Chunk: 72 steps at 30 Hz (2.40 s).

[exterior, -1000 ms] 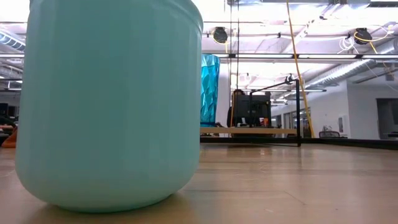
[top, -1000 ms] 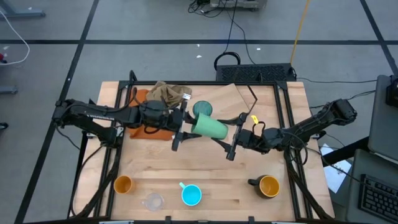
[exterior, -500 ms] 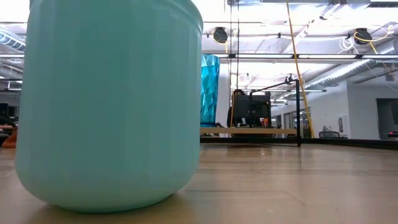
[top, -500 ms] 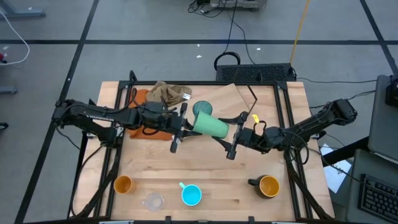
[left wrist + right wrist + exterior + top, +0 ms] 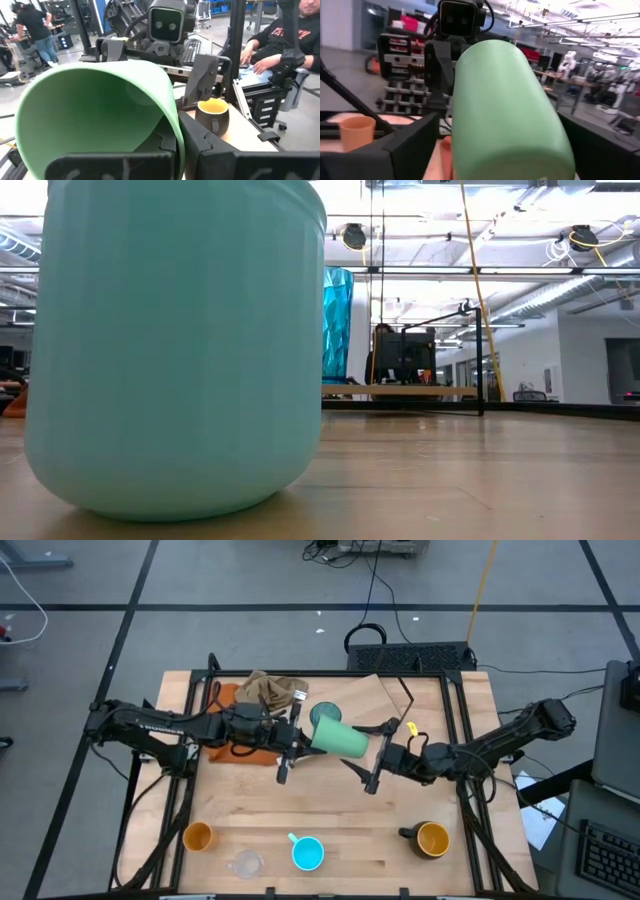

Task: Stack small to large cups/mugs on shelf
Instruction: Put the green cup on the shelf

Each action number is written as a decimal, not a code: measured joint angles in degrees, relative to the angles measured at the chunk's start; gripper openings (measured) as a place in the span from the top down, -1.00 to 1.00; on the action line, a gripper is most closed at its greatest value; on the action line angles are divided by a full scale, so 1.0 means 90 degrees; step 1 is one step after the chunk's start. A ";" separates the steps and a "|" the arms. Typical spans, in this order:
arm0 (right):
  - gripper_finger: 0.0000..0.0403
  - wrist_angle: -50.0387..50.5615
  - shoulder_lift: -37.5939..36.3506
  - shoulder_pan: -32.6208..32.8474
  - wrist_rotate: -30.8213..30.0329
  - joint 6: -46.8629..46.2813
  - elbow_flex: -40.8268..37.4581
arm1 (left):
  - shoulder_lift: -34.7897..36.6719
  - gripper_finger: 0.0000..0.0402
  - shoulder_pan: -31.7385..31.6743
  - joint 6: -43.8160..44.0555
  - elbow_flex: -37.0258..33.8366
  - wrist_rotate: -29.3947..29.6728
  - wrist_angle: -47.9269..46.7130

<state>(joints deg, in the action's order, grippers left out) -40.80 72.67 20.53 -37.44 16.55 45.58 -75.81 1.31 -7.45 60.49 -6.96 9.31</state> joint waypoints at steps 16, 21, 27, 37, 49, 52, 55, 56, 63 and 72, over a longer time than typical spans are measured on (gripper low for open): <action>-0.98 0.0791 -0.0283 0.0229 -0.1013 0.1746 0.0883 | 0.0005 1.00 -0.0134 0.0067 0.0010 0.0403 -0.0334; -0.98 0.0565 -0.0883 0.0638 -0.2510 0.2914 0.0886 | -0.0073 1.00 -0.0083 0.0220 0.0441 0.0430 -0.1136; -0.98 0.0792 -0.1501 0.1151 -0.3258 0.3182 0.0889 | -0.0766 1.00 0.0171 0.0037 0.1714 0.0827 -0.2467; -0.98 0.1073 -0.1480 0.1555 -0.4040 0.3254 0.0881 | -0.2770 1.00 0.0298 -0.0450 0.4201 0.0973 -0.5188; -0.99 0.1200 -0.1620 0.1693 -0.4490 0.3572 0.0881 | -0.4182 1.00 0.0299 -0.0722 0.5751 0.0942 -0.6540; -0.98 0.1212 -0.1656 0.1690 -0.4538 0.3617 0.0881 | -0.4474 1.00 0.0298 -0.0743 0.5874 0.0938 -0.6665; -0.97 0.1210 -0.1678 0.1690 -0.4536 0.3642 0.0881 | -0.4662 1.00 0.0305 -0.0757 0.5923 0.0823 -0.6744; -0.97 0.1212 -0.1687 0.1690 -0.4538 0.3651 0.0881 | -0.4716 1.00 0.0307 -0.0756 0.5923 0.0789 -0.6775; -0.97 0.1232 -0.1693 0.1690 -0.4543 0.3740 0.0881 | -0.4777 1.00 0.0365 -0.0672 0.5923 0.0758 -0.7065; -0.97 0.1236 -0.1693 0.1690 -0.4541 0.3613 0.0879 | -0.4784 1.00 0.0450 -0.0622 0.5923 0.0972 -0.7536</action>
<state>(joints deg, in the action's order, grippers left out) -29.67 57.43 35.75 -78.30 49.08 53.50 -118.87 5.36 -13.05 113.80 1.79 -58.52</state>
